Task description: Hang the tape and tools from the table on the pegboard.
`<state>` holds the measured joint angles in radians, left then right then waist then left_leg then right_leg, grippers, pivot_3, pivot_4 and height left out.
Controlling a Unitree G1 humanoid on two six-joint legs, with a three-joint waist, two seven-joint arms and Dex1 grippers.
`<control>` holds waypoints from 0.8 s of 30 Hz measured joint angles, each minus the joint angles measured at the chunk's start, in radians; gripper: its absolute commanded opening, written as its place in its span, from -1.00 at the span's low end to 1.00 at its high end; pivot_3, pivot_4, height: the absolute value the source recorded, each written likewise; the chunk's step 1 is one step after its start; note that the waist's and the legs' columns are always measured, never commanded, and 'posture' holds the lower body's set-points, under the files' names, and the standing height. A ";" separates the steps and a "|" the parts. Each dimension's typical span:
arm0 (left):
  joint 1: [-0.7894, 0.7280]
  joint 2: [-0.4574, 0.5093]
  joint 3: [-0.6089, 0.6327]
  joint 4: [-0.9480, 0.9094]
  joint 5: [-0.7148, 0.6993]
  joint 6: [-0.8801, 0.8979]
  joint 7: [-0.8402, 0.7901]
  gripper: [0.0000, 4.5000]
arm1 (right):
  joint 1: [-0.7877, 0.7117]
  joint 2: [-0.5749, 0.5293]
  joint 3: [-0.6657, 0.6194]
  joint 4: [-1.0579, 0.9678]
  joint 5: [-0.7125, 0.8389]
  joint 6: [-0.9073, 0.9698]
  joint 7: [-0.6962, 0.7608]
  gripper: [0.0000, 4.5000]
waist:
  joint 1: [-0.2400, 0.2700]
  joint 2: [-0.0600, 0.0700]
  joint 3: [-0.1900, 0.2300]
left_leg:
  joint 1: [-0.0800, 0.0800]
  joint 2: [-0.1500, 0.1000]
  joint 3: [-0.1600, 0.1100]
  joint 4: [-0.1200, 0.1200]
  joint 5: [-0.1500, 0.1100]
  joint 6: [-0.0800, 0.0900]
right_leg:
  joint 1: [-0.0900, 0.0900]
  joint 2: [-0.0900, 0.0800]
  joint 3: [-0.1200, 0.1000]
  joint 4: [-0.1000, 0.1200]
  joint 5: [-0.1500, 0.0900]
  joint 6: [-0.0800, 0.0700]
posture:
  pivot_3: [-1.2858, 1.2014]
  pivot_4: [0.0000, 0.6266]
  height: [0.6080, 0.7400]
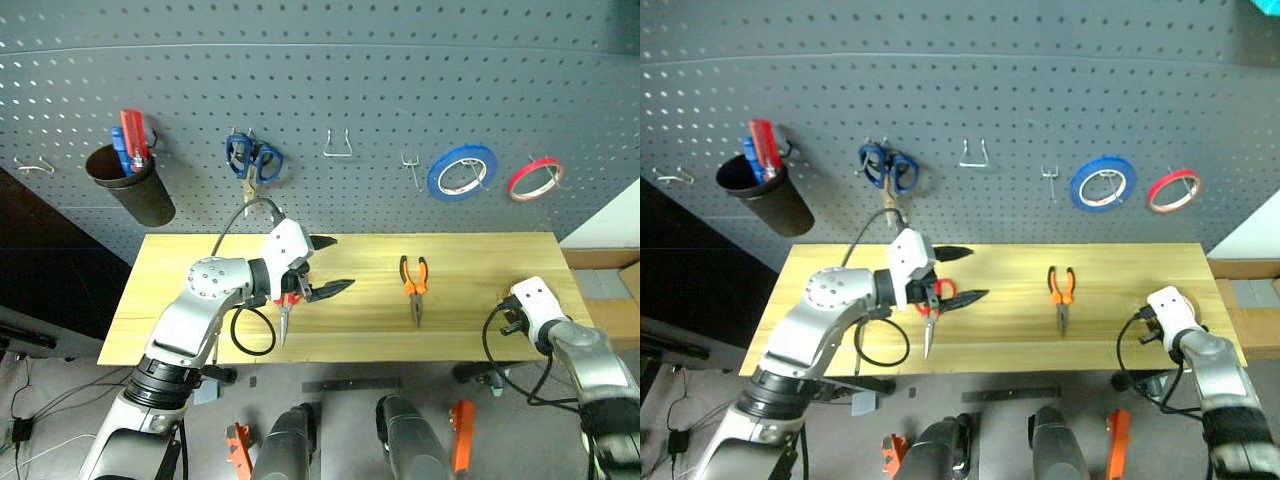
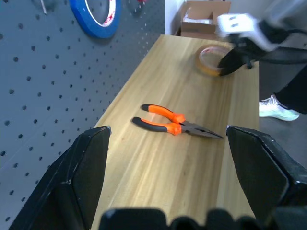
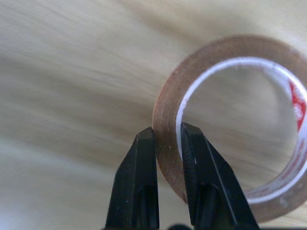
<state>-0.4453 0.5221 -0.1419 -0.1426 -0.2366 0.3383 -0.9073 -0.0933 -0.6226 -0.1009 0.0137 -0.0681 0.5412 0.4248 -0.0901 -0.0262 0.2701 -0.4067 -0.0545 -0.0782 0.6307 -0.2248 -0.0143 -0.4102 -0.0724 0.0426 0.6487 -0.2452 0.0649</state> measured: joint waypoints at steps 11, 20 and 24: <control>0.033 -0.006 0.082 0.021 -0.011 -0.061 0.058 0.83 | 0.004 0.142 0.346 -0.690 -0.365 -0.100 -0.195 -0.94 | -0.008 -0.001 0.001 | 0.001 0.003 0.001 0.002 0.003 -0.003 | 0.000 0.002 -0.001 -0.002 0.000 0.007 | -0.10 -0.15 1.00; 0.043 0.001 0.112 0.025 -0.017 -0.077 0.084 0.83 | -0.260 0.227 0.380 -0.351 -0.380 -0.291 -0.208 -0.94 | 0.005 -0.001 0.001 | 0.001 0.002 0.000 0.001 0.003 -0.002 | 0.000 0.002 -0.002 -0.002 0.004 0.001 | -0.06 -0.19 1.00; 0.042 0.001 0.110 0.025 -0.019 -0.077 0.089 0.83 | -0.343 0.259 0.381 -0.164 -0.373 -0.360 -0.209 -0.94 | 0.005 -0.001 0.001 | 0.001 0.001 -0.001 -0.001 0.003 -0.002 | -0.001 0.002 -0.002 -0.002 0.005 0.001 | -0.05 -0.18 1.00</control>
<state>-0.4034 0.5230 -0.0316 -0.1181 -0.2556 0.2610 -0.8179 -0.4361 -0.3634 0.2799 -0.1500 -0.4415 0.1809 0.2163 -0.0849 -0.0275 0.2708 -0.4062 -0.0531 -0.0789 0.6302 -0.2219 -0.0167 -0.4108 -0.0709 0.0410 0.6470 -0.2407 0.0656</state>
